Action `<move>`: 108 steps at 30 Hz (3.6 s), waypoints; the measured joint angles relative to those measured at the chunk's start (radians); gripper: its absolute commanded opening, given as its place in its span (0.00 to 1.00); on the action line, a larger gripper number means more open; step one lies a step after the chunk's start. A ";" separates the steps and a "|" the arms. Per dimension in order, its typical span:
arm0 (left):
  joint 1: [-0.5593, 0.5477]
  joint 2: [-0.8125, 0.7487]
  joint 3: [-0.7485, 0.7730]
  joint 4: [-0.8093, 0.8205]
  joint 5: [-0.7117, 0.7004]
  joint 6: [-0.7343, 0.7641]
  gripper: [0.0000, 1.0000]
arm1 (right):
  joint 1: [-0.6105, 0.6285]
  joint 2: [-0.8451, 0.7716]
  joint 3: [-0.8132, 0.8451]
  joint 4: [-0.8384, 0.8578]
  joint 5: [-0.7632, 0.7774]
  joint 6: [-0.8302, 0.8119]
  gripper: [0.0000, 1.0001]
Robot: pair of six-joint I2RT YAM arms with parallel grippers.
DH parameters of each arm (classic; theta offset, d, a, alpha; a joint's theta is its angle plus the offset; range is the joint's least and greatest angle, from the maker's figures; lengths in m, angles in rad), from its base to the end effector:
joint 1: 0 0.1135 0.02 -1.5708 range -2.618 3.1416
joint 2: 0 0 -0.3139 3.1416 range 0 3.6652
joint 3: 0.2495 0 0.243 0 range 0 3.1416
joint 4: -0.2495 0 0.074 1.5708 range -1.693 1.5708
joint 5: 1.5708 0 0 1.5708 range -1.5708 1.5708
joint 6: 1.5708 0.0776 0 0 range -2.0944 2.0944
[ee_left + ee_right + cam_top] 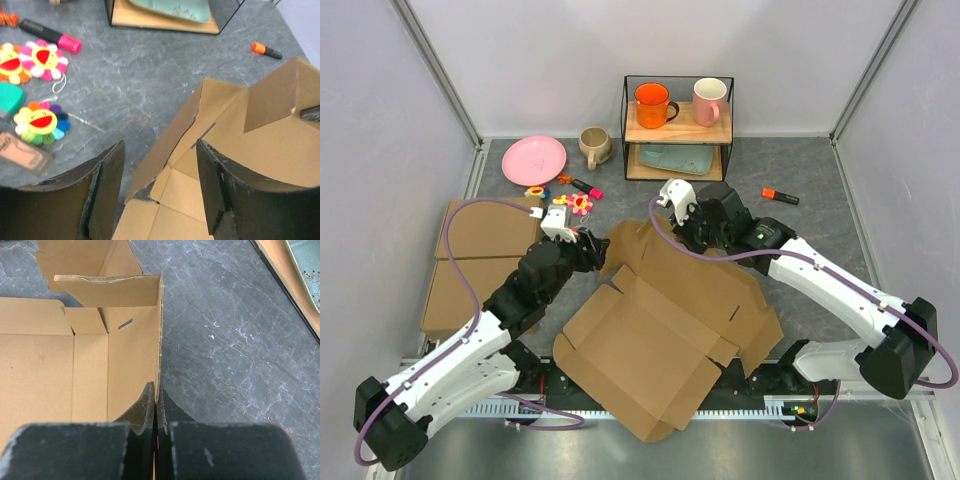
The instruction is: Fold the paper box
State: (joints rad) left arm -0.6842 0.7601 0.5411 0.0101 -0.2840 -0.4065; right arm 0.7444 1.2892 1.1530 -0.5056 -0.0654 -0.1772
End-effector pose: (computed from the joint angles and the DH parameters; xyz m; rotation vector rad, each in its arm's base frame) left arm 0.1537 -0.0973 0.3064 0.0424 1.8020 -0.5337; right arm 0.2139 0.2039 0.3519 -1.0280 1.9883 0.3841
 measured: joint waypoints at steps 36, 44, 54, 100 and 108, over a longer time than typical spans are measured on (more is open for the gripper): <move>-0.003 0.036 -0.188 0.154 0.072 -0.076 0.95 | 0.051 0.004 0.002 0.026 0.053 -0.006 0.00; -0.003 0.056 -0.214 0.163 -0.014 -0.080 0.92 | 0.212 0.051 0.037 0.042 0.298 -0.103 0.00; -0.003 0.188 -0.274 0.342 -0.111 -0.152 0.92 | 0.364 0.151 -0.018 0.234 0.769 -0.389 0.00; 0.048 0.686 -0.202 1.002 0.195 0.047 0.02 | 0.371 0.191 -0.222 0.595 0.991 -0.612 0.00; 0.048 0.635 -0.248 1.009 0.272 -0.035 0.02 | 0.370 0.192 -0.225 0.596 1.006 -0.588 0.00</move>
State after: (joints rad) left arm -0.6361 1.3949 0.2935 1.0187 -0.0116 -0.4419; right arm 1.1149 1.4807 0.9276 0.0902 0.9401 -0.7654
